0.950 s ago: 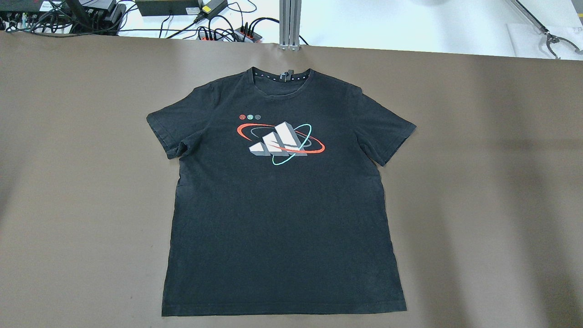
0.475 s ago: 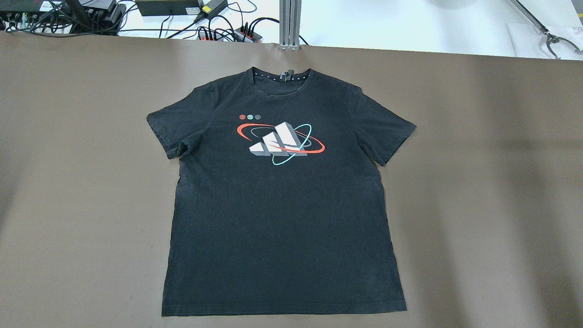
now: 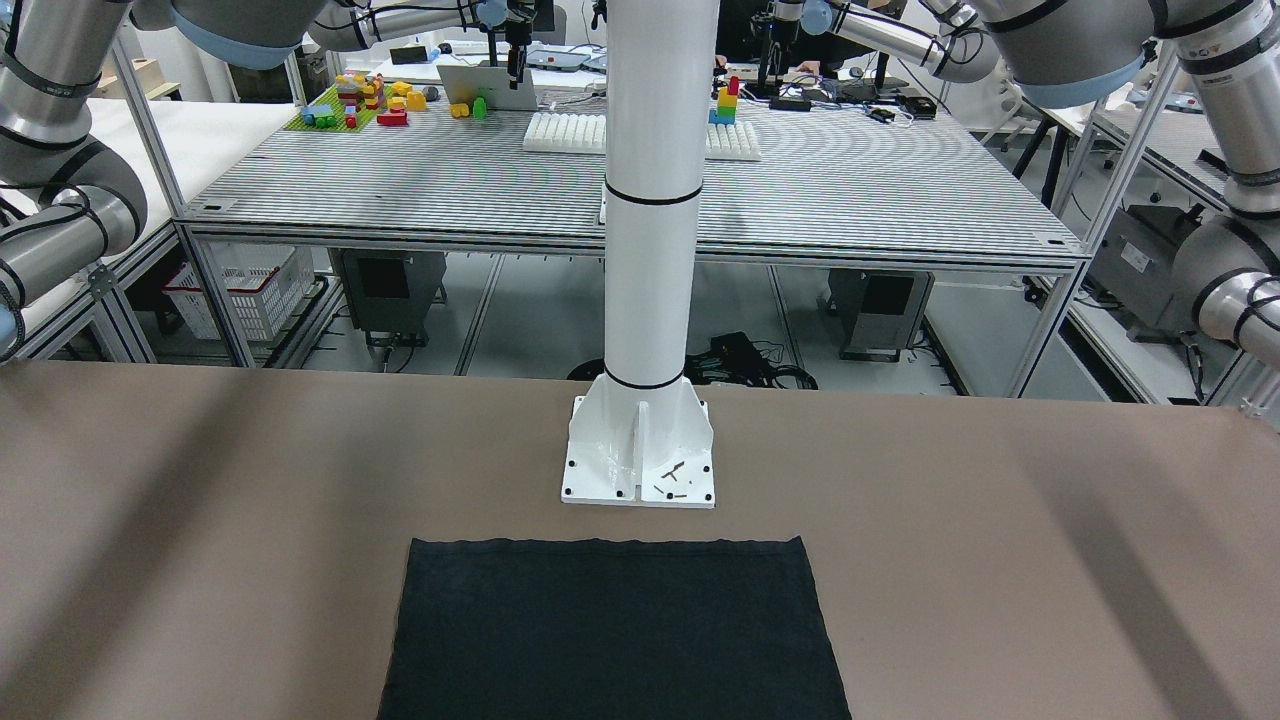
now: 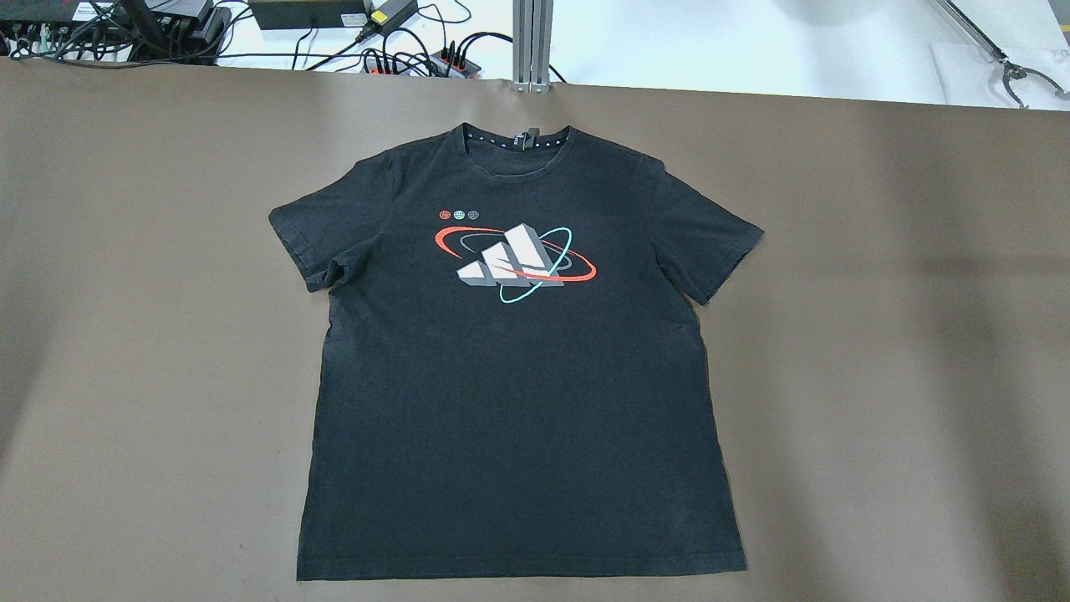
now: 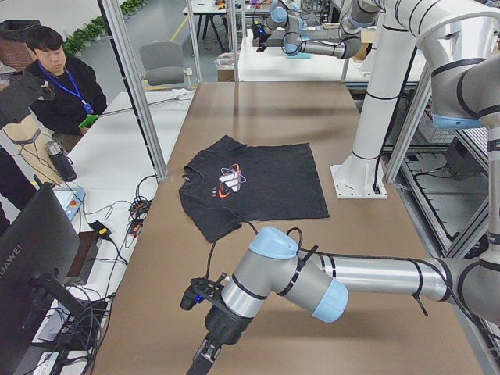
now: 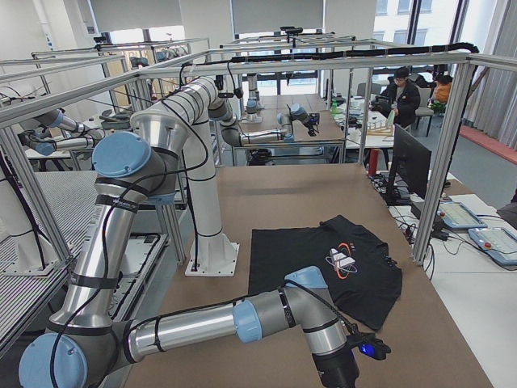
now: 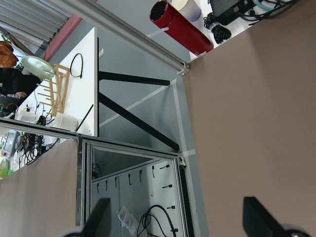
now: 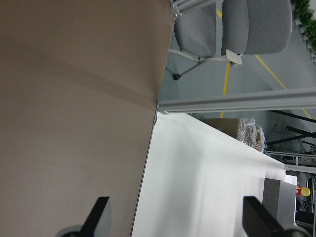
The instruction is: Fold clothes
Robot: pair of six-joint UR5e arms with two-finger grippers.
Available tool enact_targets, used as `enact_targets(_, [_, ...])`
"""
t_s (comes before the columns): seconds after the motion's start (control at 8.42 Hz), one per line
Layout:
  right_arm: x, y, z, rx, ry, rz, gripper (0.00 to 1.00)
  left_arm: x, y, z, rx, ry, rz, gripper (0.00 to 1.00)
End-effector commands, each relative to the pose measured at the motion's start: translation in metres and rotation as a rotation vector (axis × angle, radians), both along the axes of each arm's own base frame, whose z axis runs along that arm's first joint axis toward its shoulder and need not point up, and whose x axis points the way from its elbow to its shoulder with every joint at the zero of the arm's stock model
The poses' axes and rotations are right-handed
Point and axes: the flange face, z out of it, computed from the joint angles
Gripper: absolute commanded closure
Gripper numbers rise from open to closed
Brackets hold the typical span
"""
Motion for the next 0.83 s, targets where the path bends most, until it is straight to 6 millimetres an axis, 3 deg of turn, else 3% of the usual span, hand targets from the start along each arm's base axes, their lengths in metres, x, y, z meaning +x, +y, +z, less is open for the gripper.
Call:
enact_targets(0.0, [-0.01, -0.002, -0.019, 0.094, -0.089, -0.052, 0.06, 0.0, -0.006, -0.026, 0.048, -0.01, -0.004, 0.06])
enact_targets(0.24, [-0.008, 0.005, -0.007, 0.063, -0.11, 0.009, 0.06, 0.0, -0.008, -0.039, 0.091, -0.002, -0.006, 0.06])
enact_targets(0.71, [-0.008, -0.003, 0.017, 0.058, -0.105, 0.027, 0.06, 0.006, -0.008, -0.033, 0.128, 0.038, -0.006, 0.06])
